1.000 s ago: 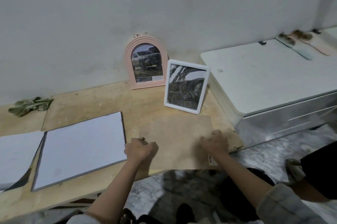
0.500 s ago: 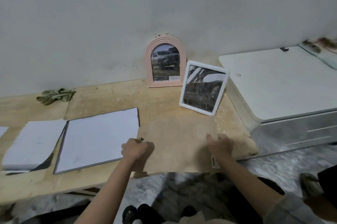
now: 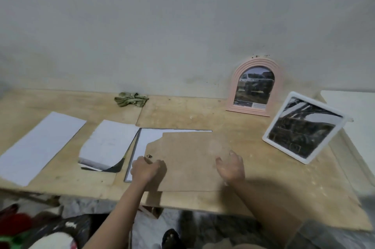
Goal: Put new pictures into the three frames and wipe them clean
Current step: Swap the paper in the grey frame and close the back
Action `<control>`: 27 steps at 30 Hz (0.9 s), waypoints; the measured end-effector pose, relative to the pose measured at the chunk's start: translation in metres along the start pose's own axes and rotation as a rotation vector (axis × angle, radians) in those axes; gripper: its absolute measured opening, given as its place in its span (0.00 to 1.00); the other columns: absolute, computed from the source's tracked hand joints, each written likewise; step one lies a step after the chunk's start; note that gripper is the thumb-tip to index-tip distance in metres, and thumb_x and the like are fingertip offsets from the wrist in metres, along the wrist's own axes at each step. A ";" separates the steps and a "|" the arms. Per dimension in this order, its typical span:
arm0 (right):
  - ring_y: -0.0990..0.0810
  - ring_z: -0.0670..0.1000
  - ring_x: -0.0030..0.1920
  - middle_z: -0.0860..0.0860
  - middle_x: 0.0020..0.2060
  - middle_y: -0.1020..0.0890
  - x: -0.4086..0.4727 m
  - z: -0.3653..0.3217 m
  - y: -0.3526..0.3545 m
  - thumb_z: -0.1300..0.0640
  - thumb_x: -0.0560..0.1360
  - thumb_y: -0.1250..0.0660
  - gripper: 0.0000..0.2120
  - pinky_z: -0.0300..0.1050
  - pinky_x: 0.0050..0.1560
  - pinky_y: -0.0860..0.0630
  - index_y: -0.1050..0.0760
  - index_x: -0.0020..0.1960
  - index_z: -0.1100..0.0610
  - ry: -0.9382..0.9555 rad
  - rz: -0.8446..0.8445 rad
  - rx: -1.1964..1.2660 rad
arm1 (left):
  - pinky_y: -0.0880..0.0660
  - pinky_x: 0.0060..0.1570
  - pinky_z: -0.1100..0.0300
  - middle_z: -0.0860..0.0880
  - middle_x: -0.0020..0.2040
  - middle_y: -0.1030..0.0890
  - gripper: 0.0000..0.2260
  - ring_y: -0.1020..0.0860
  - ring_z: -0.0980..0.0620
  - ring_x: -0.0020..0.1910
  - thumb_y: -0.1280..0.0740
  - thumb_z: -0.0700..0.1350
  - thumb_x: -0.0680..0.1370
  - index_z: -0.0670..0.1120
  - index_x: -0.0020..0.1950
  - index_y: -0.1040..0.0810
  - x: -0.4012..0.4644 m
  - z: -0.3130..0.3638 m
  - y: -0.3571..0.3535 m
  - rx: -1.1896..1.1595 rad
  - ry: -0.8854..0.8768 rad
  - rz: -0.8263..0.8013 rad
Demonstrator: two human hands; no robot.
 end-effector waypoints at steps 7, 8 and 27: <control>0.32 0.60 0.65 0.62 0.60 0.25 -0.007 -0.031 -0.047 0.53 0.74 0.35 0.25 0.43 0.66 0.38 0.32 0.66 0.65 -0.004 -0.078 -0.014 | 0.28 0.55 0.51 0.44 0.46 0.21 0.13 0.23 0.41 0.50 0.30 0.54 0.69 0.45 0.40 0.26 0.037 -0.018 0.025 0.024 -0.021 0.004; 0.32 0.60 0.65 0.62 0.60 0.25 -0.007 -0.034 -0.051 0.51 0.73 0.35 0.27 0.43 0.66 0.38 0.33 0.67 0.65 -0.003 -0.080 -0.013 | 0.28 0.54 0.51 0.44 0.46 0.22 0.14 0.23 0.41 0.50 0.30 0.54 0.68 0.45 0.41 0.26 0.040 -0.019 0.026 0.020 -0.024 -0.003; 0.32 0.62 0.59 0.60 0.58 0.34 -0.002 -0.038 -0.071 0.47 0.65 0.41 0.26 0.49 0.55 0.31 0.33 0.57 0.62 0.056 -0.218 -0.414 | 0.42 0.70 0.51 0.40 0.73 0.39 0.33 0.41 0.39 0.72 0.34 0.51 0.75 0.38 0.74 0.42 0.043 -0.025 0.014 0.258 -0.218 -0.073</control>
Point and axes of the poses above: each hand's wrist, its own x-axis towards the middle knuckle, its own y-axis out of the back of the hand, z = x × y, the point moved 3 cm from there along x, towards the middle knuckle
